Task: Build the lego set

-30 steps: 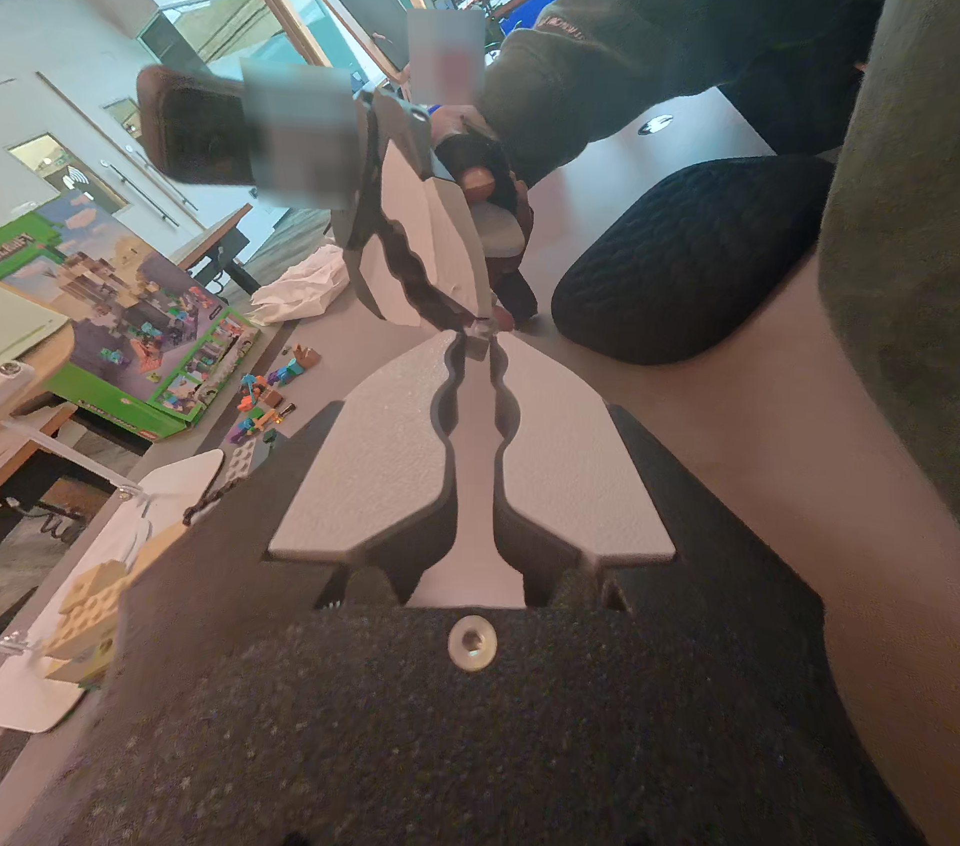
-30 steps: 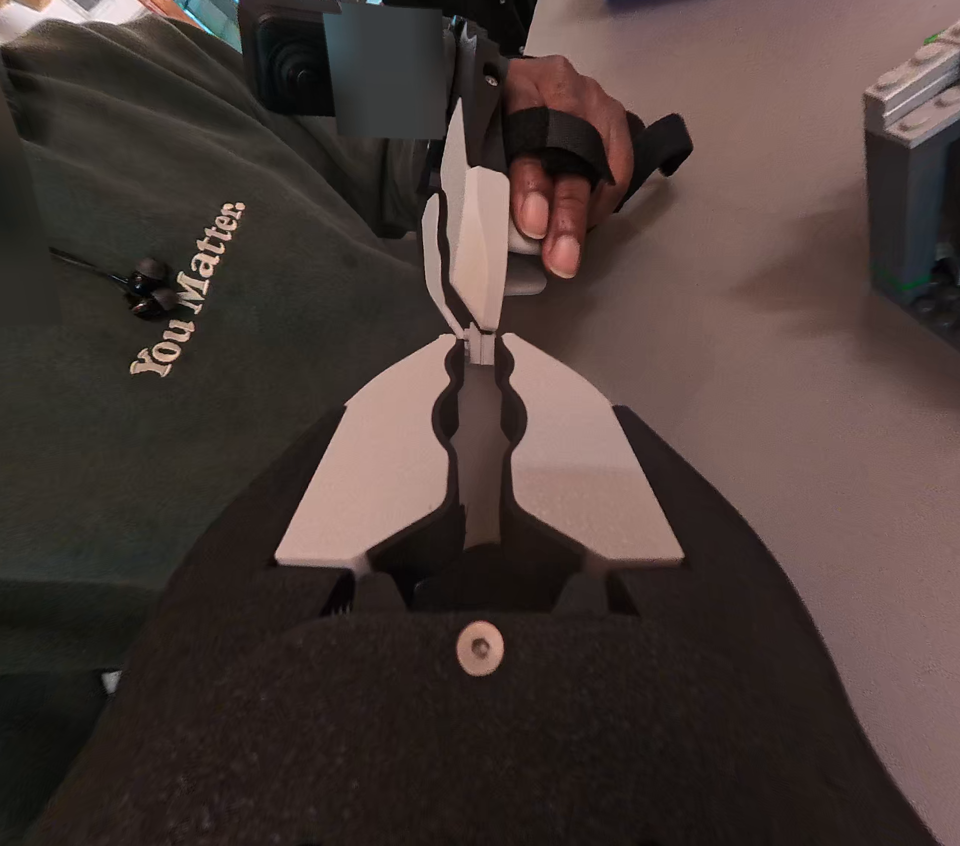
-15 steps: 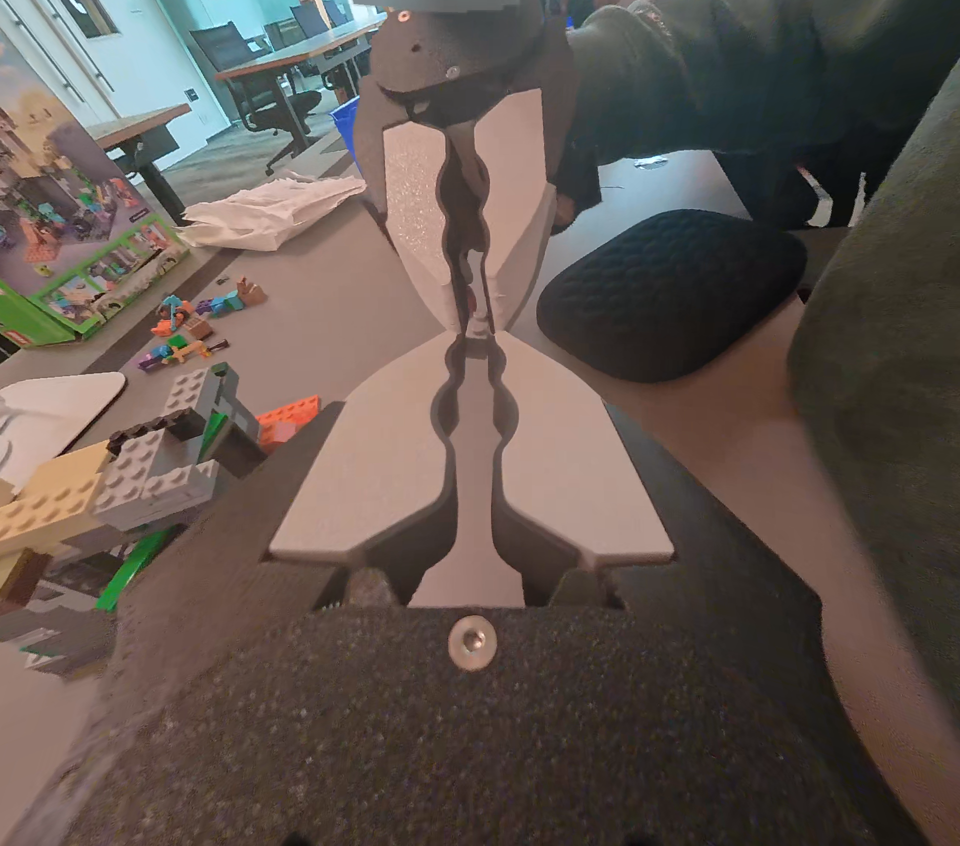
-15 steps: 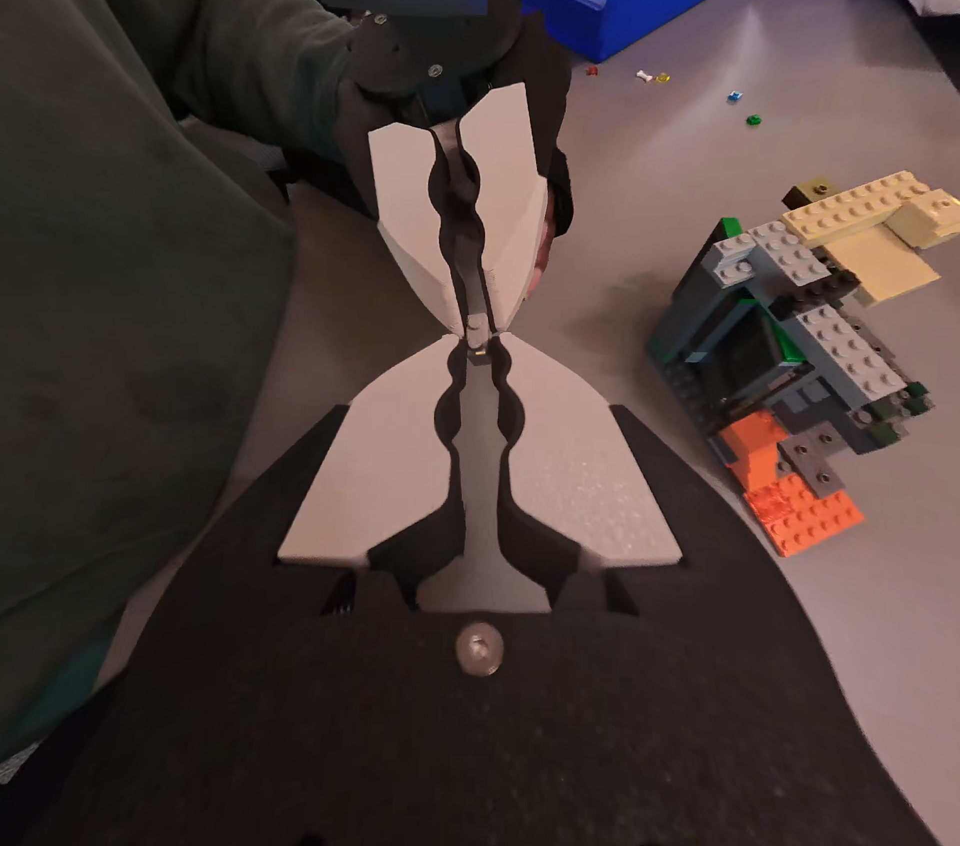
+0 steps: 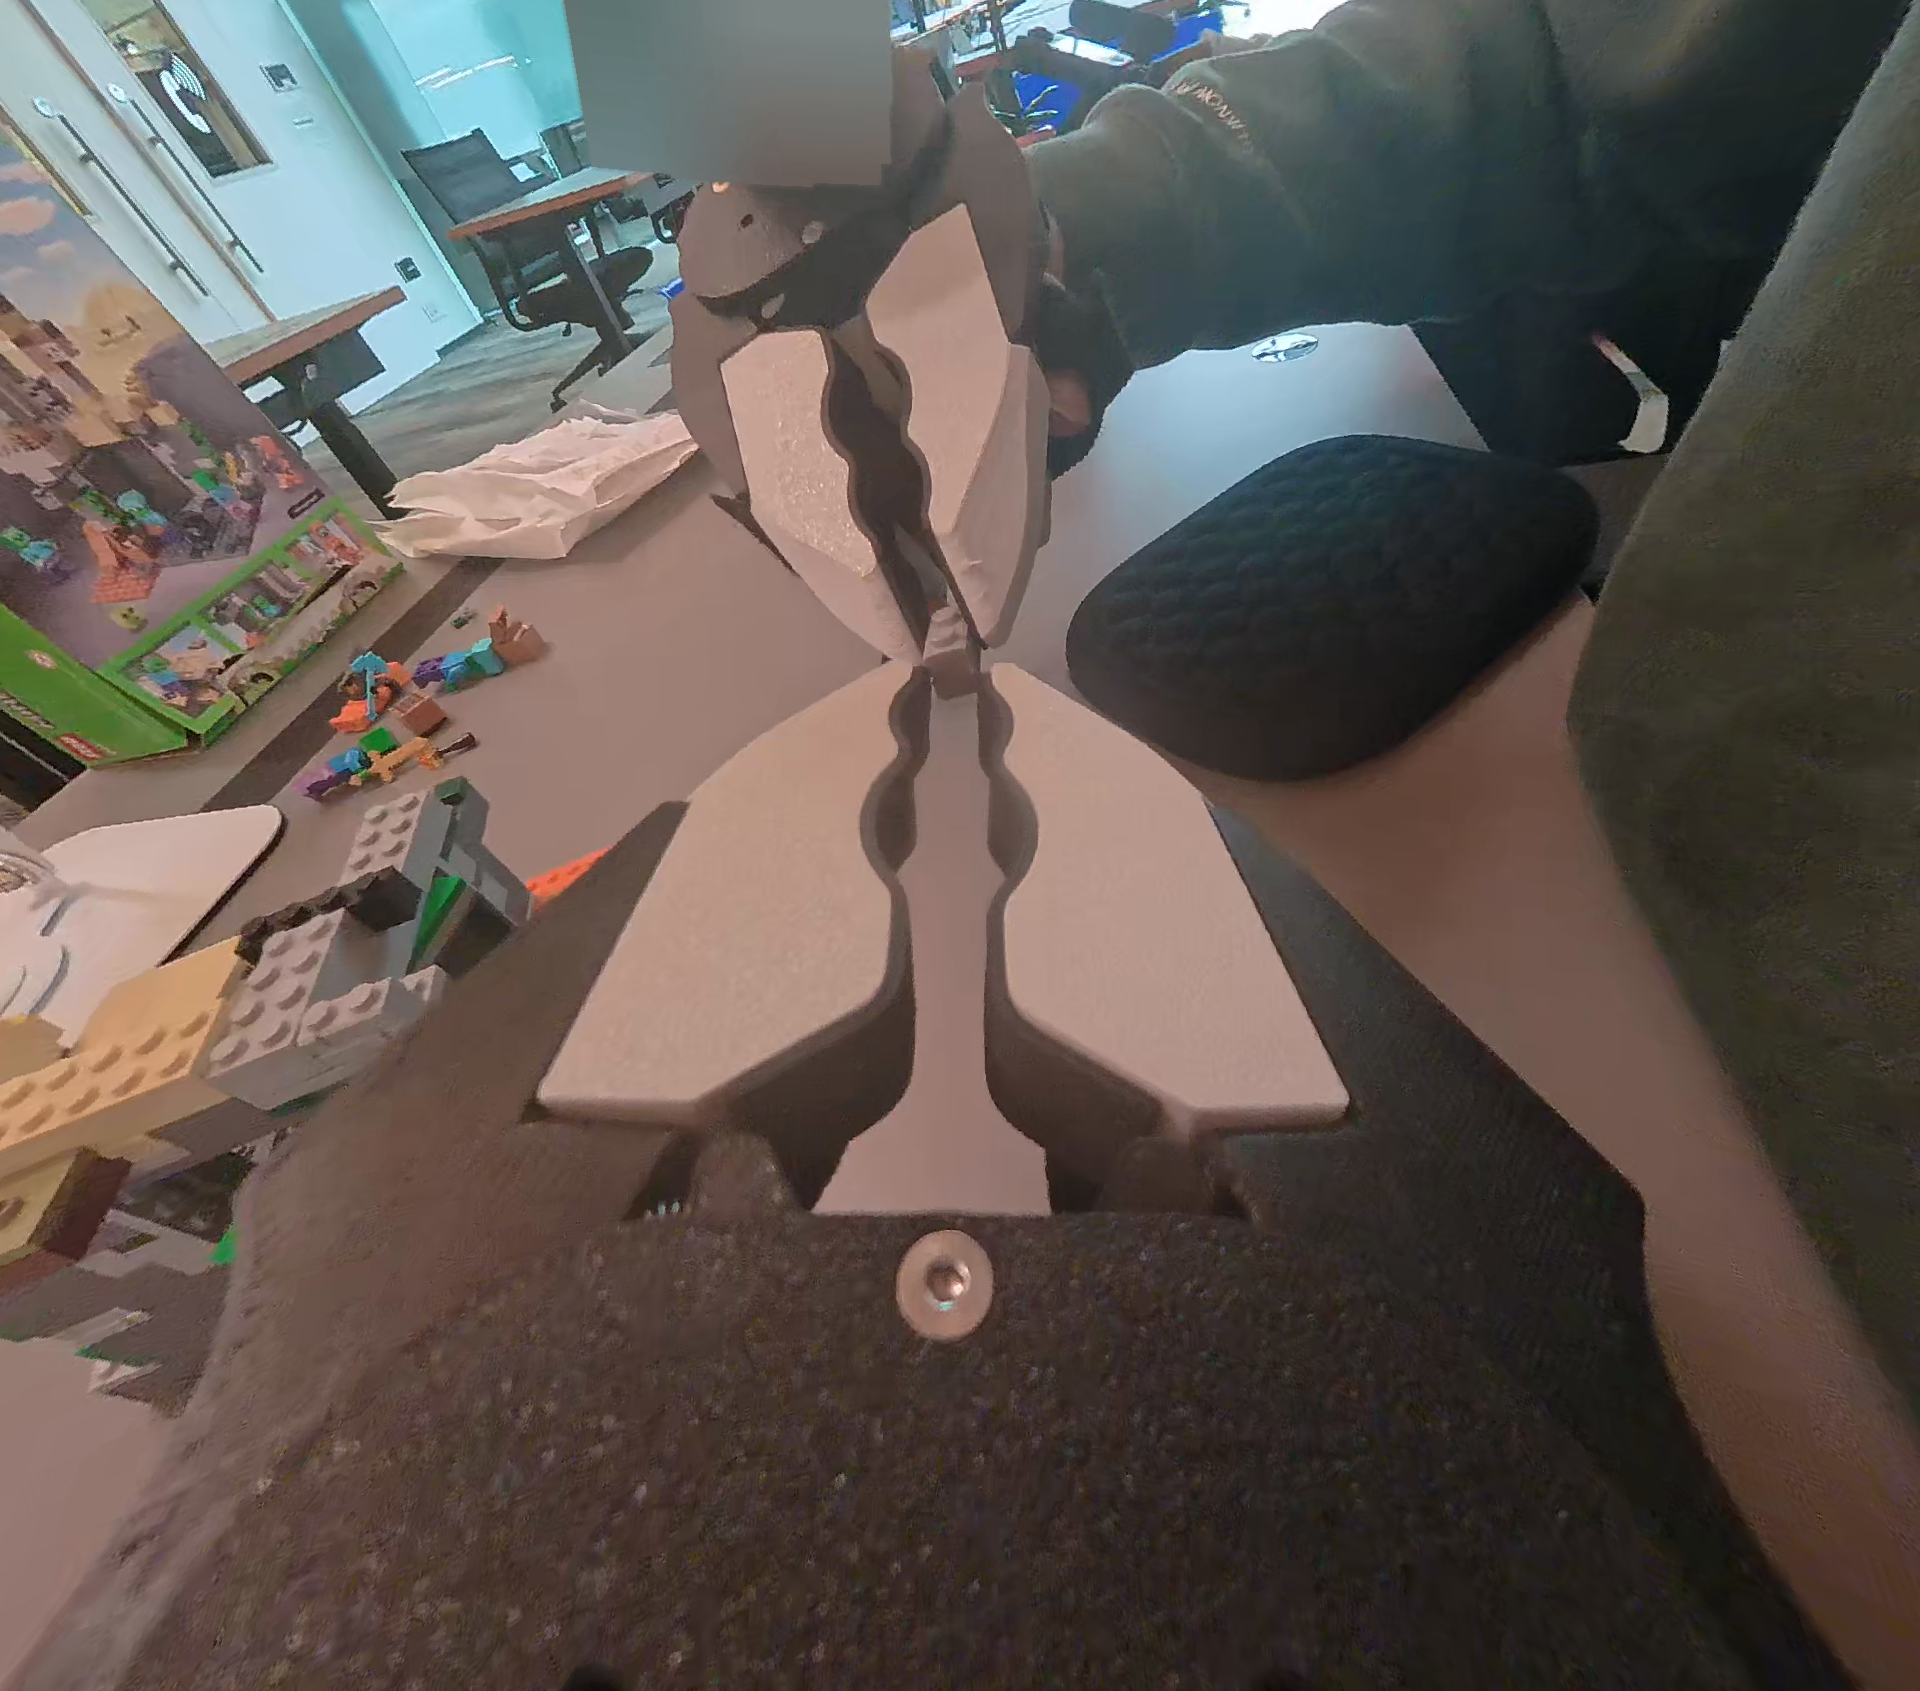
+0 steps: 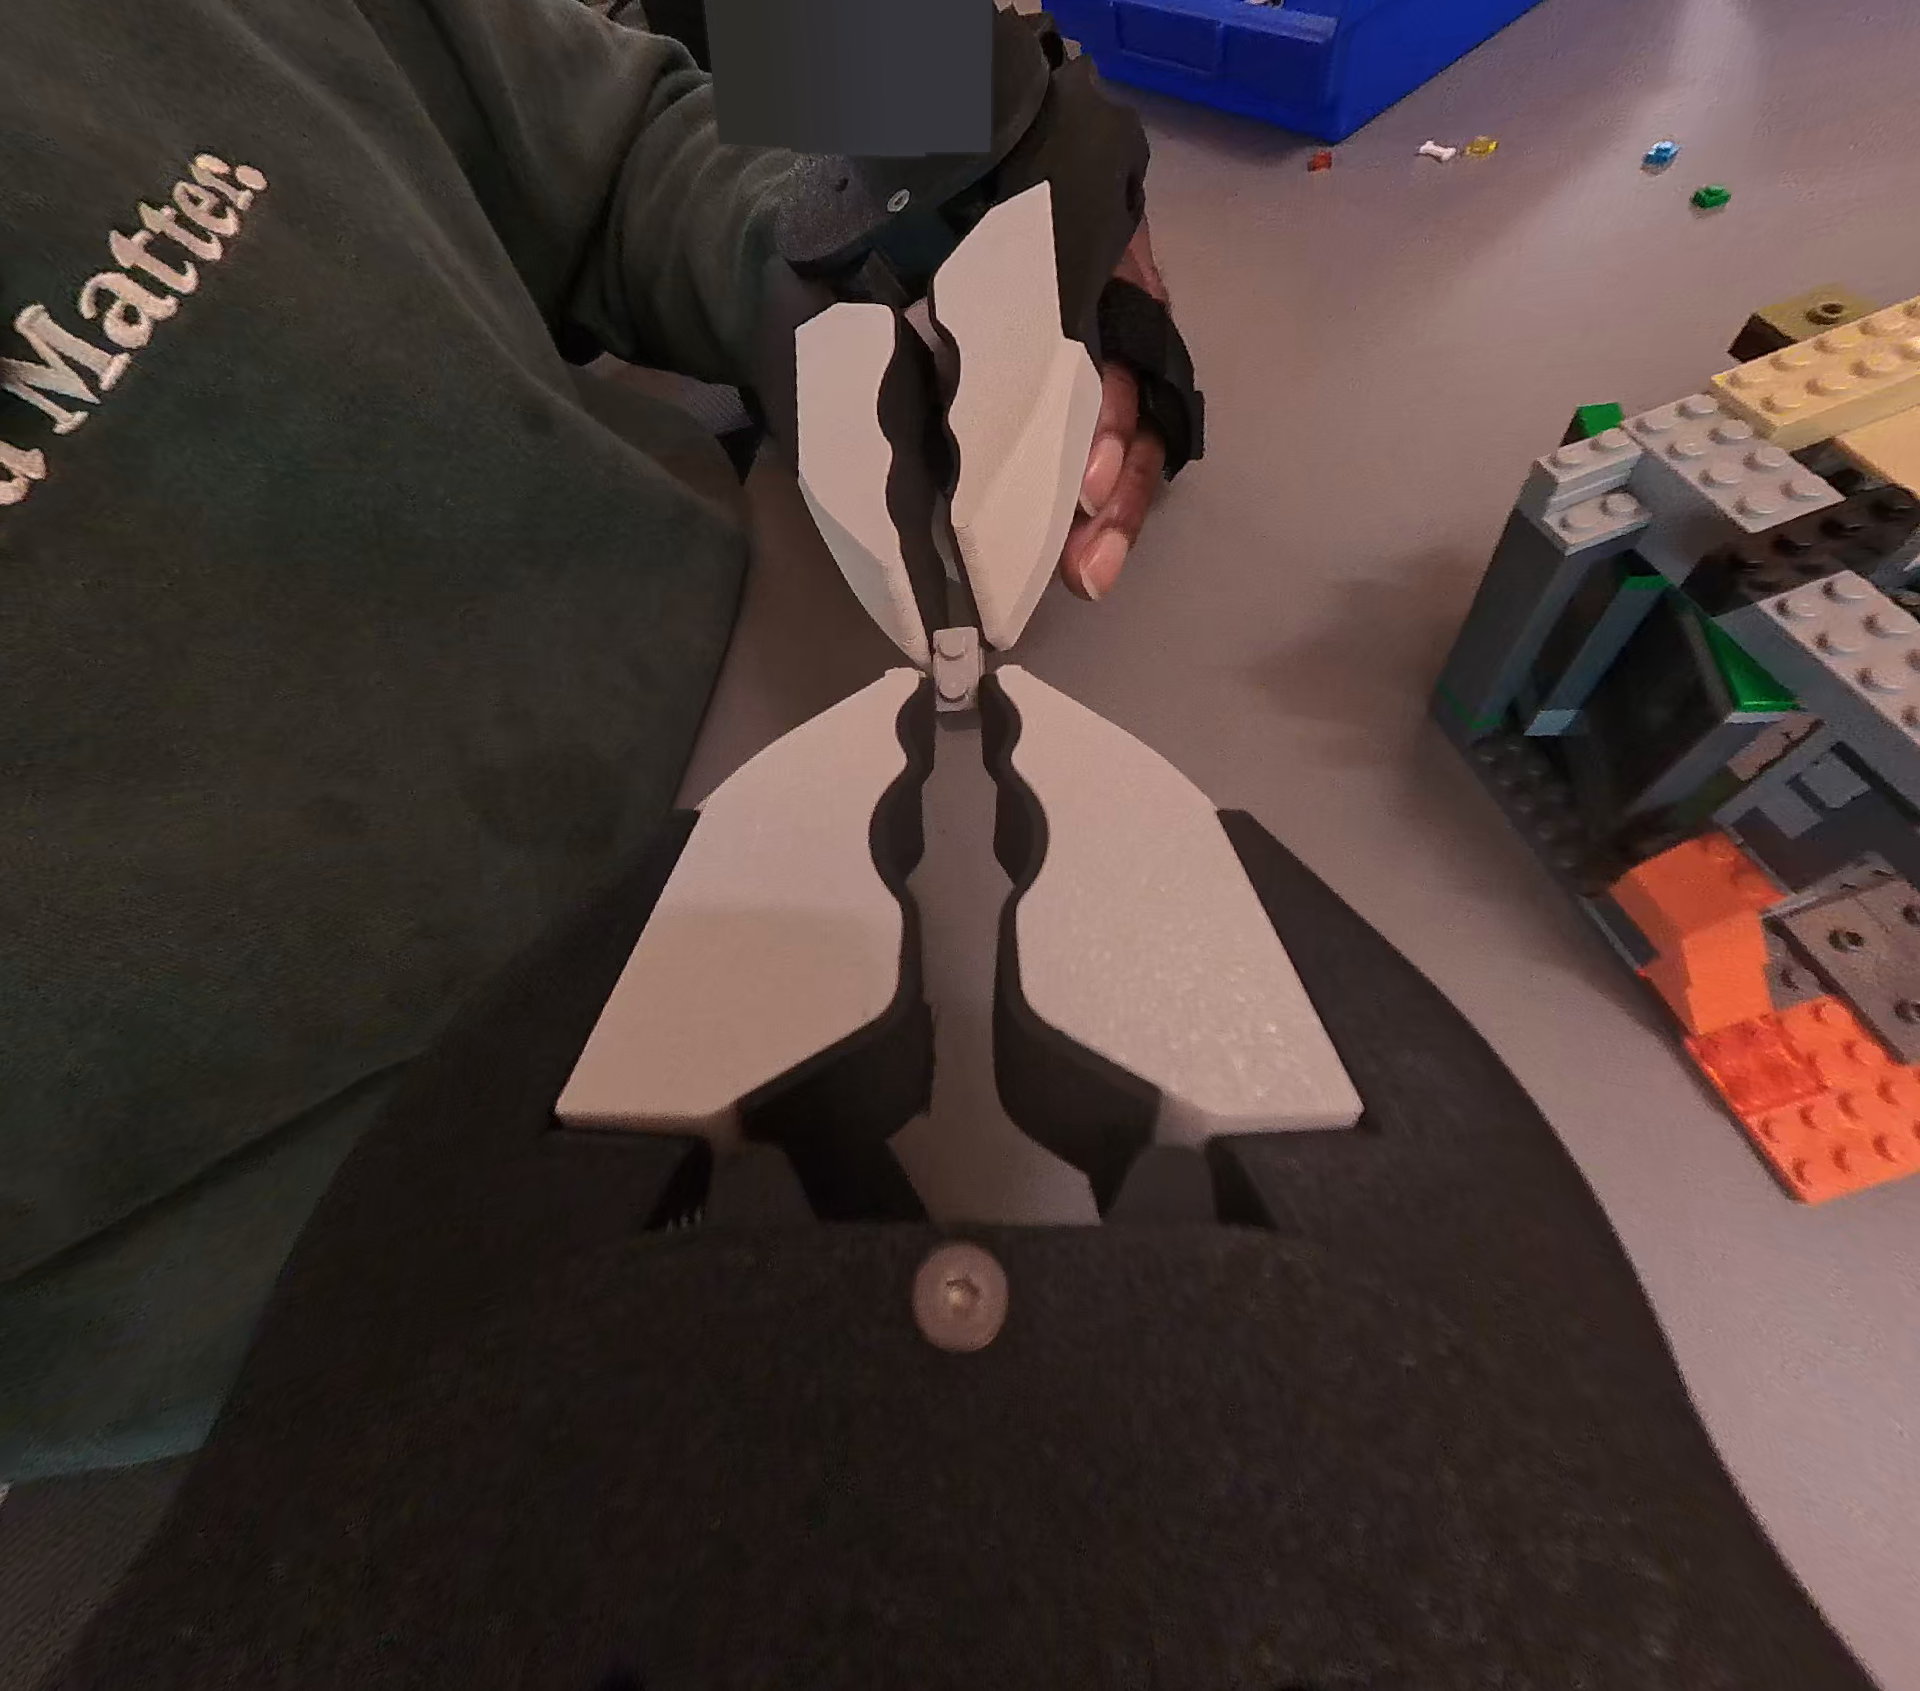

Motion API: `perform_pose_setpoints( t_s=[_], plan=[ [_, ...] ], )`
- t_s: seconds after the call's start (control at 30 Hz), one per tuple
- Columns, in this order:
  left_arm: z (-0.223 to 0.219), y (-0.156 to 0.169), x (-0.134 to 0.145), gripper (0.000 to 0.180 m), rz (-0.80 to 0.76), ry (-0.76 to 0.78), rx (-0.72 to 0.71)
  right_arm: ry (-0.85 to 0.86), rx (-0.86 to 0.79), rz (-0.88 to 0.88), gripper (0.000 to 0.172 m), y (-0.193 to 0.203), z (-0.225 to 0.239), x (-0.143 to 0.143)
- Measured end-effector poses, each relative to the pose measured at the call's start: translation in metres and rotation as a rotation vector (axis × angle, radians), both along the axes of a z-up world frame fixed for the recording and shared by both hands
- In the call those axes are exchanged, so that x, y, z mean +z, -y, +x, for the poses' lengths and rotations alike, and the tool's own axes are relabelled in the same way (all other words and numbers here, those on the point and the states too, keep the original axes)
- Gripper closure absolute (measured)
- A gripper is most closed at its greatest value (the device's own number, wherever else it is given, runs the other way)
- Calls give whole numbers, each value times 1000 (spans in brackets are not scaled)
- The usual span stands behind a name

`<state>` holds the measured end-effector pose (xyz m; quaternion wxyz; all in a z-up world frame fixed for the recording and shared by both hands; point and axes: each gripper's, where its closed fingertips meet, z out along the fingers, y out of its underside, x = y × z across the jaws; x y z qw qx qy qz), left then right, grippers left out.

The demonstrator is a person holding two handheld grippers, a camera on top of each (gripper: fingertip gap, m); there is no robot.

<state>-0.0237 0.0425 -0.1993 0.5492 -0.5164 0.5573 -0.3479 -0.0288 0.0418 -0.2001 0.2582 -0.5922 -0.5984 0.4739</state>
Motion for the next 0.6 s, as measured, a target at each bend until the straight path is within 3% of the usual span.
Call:
perform_pose_setpoints(
  t_s=[0.6],
  plan=[
    [-8,-10,0,173,-93,9,20,44,-33,105,160,-11,-4,-2]
  ],
)
